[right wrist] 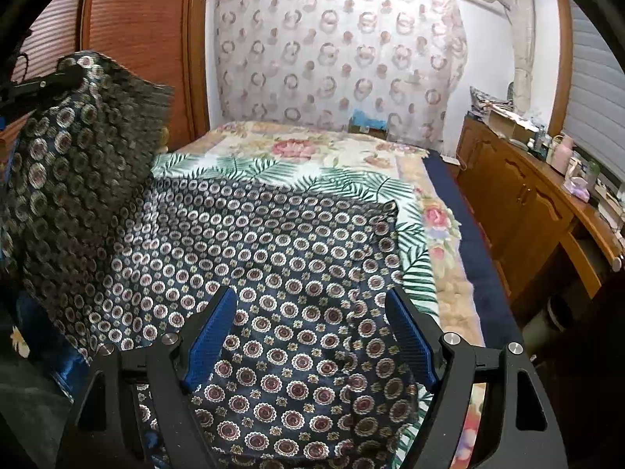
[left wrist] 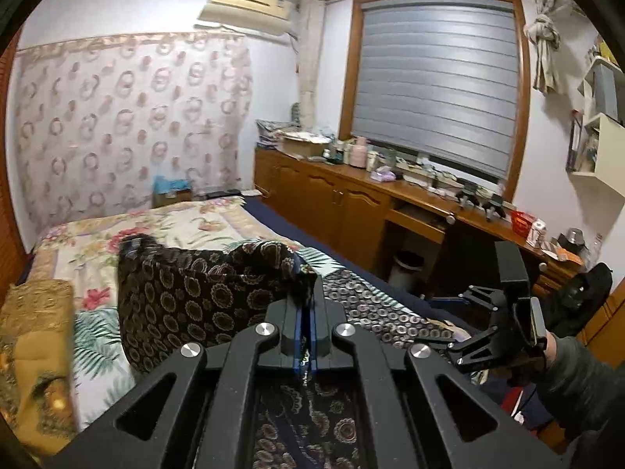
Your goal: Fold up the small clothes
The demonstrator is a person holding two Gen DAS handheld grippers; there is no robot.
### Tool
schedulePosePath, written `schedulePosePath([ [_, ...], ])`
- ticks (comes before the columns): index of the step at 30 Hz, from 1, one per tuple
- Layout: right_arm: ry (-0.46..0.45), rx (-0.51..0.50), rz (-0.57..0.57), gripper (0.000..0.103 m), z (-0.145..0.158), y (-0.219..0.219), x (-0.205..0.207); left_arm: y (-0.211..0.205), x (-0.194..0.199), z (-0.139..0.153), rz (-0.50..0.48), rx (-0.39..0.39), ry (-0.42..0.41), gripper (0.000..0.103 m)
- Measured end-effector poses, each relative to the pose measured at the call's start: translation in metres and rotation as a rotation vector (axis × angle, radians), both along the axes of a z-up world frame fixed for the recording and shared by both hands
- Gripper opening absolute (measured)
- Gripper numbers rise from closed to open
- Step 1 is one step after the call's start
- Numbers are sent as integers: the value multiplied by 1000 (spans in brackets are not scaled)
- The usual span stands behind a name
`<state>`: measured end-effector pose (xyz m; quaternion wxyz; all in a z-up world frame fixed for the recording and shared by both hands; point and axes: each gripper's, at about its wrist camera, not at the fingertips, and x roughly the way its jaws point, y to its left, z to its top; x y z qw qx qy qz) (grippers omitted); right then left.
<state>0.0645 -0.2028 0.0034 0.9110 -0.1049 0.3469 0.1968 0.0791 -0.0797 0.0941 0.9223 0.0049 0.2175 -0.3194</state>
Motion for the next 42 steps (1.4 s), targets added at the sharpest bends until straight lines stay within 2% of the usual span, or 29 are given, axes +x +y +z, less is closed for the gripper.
schedulePosePath([
  [3,2,10,-6,80,-2,-2,-3,-12,8,-12,-9,27,48,4],
  [4,8,14,-5,80,-3,-3,-4,-14,9,-17,-14,32,65,10],
  [5,13,16,-4,80,-6,-2,-5,-16,11,-23,-26,33,83,24],
  [7,22,17,-1,80,-6,-5,-1,-17,9,-31,-26,30,92,42],
  [10,36,27,14,80,-8,0,-1,-13,7,-41,-19,40,115,48],
  [12,41,32,25,80,-7,7,-1,-7,5,-47,1,52,120,60],
  [13,45,35,31,80,-7,11,1,-7,5,-48,11,56,121,71],
  [14,49,38,38,80,-8,14,2,-3,4,-50,23,55,120,75],
  [21,96,73,83,80,-12,35,29,22,1,-67,132,74,123,76],
  [26,124,64,99,80,-17,49,52,35,3,-79,184,88,134,76],
  [32,156,58,119,80,-24,64,78,46,5,-89,211,81,152,76],
  [42,271,36,147,80,-61,87,121,51,2,-98,231,86,160,76],
])
